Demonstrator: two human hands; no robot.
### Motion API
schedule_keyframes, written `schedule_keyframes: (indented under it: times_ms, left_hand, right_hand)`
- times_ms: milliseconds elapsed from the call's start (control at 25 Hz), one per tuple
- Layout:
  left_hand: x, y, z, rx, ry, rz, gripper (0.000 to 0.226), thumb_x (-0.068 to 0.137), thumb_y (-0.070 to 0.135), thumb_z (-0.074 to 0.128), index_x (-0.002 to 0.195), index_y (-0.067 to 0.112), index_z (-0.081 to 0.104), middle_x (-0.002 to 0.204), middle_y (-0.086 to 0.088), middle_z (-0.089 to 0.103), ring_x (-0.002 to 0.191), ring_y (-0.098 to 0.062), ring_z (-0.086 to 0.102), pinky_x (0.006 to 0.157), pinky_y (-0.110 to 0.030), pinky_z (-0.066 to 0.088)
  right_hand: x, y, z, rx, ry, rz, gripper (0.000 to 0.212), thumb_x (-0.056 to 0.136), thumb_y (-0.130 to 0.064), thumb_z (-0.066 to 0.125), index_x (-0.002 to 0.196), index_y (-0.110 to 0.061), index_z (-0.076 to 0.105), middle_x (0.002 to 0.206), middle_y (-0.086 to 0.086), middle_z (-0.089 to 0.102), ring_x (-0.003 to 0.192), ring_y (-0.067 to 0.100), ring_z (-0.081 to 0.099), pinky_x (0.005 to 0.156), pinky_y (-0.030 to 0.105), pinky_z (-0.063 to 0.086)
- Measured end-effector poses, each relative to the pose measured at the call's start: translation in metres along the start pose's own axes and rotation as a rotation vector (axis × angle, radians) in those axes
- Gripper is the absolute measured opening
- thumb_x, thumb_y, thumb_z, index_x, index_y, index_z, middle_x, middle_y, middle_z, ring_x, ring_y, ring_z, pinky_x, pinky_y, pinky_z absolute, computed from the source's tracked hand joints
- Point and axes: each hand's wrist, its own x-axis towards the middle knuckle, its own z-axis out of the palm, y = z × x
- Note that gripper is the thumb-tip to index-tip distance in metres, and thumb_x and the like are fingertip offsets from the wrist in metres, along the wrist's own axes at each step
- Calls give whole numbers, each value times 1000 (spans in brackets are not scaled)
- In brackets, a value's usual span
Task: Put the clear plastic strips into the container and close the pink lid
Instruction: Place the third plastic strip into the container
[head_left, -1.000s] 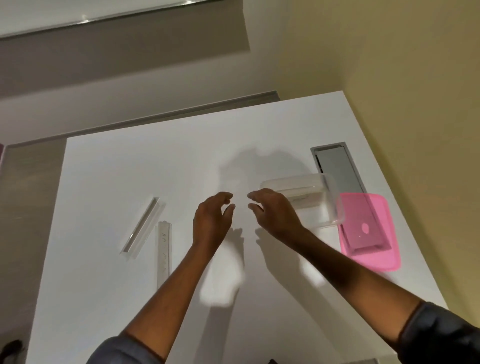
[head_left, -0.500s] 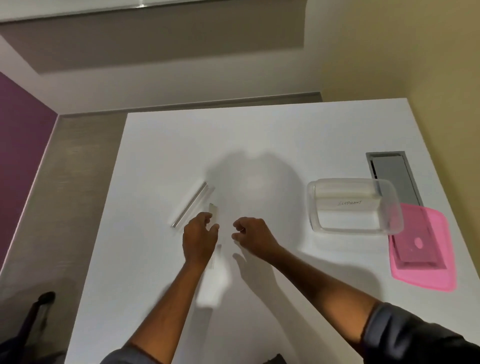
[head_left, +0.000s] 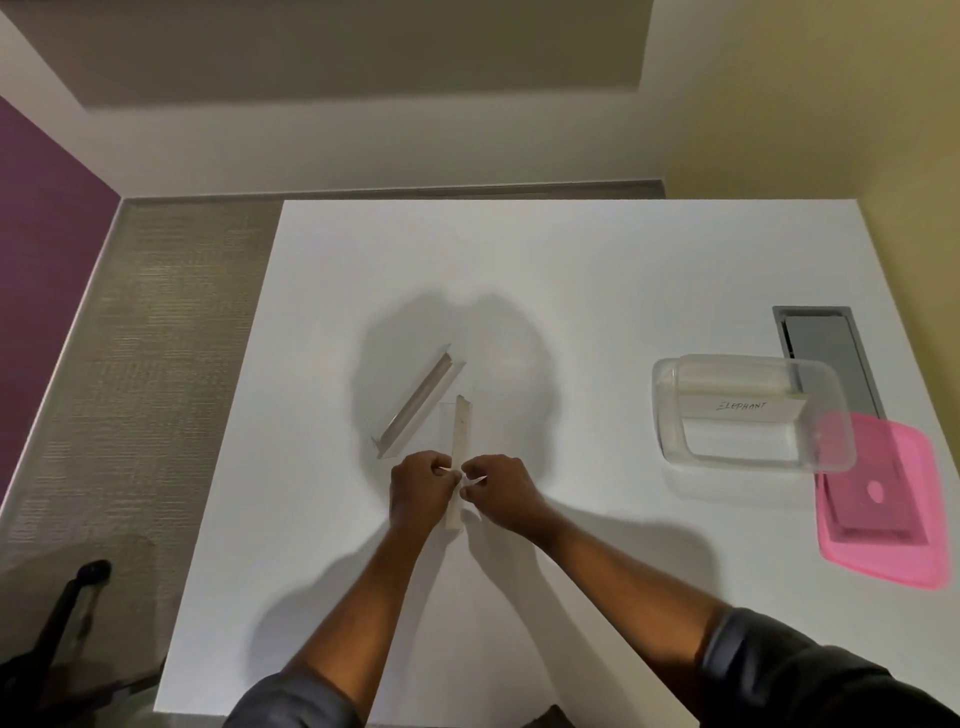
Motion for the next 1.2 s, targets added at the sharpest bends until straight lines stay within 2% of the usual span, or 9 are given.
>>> schedule_keyframes:
  times_ms: [200, 360, 480, 600, 760, 800, 960, 1040, 1200]
  left_hand:
    - [3, -6, -2, -66, 18, -2, 18, 91, 13, 79, 107, 6, 82, 108, -10, 82, 99, -29, 77, 92, -47, 65]
    - [1, -6, -5, -181, 26, -49, 22, 95, 13, 78, 116, 6, 79, 123, -12, 79, 104, -32, 78, 87, -43, 68]
    - [-2, -1, -5, -395, -9, -146, 25, 97, 11, 77, 121, 5, 76, 132, -13, 74, 105, -35, 78, 76, -33, 69]
    - [-4, 5, -9, -653, -83, -278, 32, 98, 4, 74, 130, -1, 70, 134, -17, 72, 110, -38, 76, 79, -37, 69]
    - [-7, 13, -13, -881, -144, -344, 28, 100, 0, 70, 127, -7, 69, 126, -25, 74, 99, -35, 77, 65, -29, 68]
    - [-7, 15, -12, -907, -155, -346, 26, 100, 0, 69, 125, -6, 69, 125, -26, 74, 96, -34, 77, 64, -29, 67]
    - [-9, 22, -7, -899, -188, -318, 16, 101, 5, 70, 117, 4, 73, 120, -18, 78, 100, -31, 81, 77, -35, 69]
    - [-10, 27, -6, -866, -200, -277, 13, 98, 5, 75, 110, 9, 73, 118, -16, 79, 97, -29, 82, 82, -38, 69]
    - [-4, 39, -10, -552, -117, -116, 43, 86, 9, 88, 119, 10, 60, 130, -13, 72, 108, -33, 75, 89, -44, 68]
  right_hand:
    - [-2, 0, 7, 50, 28, 27, 34, 92, -23, 77, 124, -11, 76, 126, 5, 76, 114, 23, 72, 91, 31, 56]
    - [-6, -2, 3, 143, 78, 81, 46, 87, -22, 82, 130, -12, 69, 123, 5, 73, 104, 23, 73, 81, 23, 55]
    - [-10, -2, -2, 228, 103, 113, 59, 83, -22, 86, 136, -13, 60, 113, 1, 69, 97, 21, 71, 72, 16, 52]
    - [-13, -1, -8, 246, 81, 112, 60, 82, -27, 88, 133, -13, 59, 107, -5, 67, 96, 18, 69, 70, 15, 52]
    - [-16, -2, -21, 249, 47, 98, 64, 73, -35, 93, 125, -14, 62, 116, 2, 72, 106, 22, 70, 88, 38, 62]
    - [-16, -2, -24, 237, 44, 100, 63, 72, -35, 93, 123, -14, 63, 115, 2, 71, 106, 22, 70, 88, 37, 61]
    - [-18, 0, -38, 188, 67, 96, 54, 71, -32, 93, 114, -16, 62, 111, -1, 70, 100, 20, 68, 66, 20, 54]
    - [-20, 3, -47, 151, 73, 85, 55, 72, -30, 93, 115, -16, 62, 115, -1, 70, 102, 21, 68, 65, 18, 55]
    - [-25, 18, -67, 26, 59, 62, 60, 72, -27, 93, 123, -18, 62, 123, 2, 71, 100, 20, 66, 66, 16, 51]
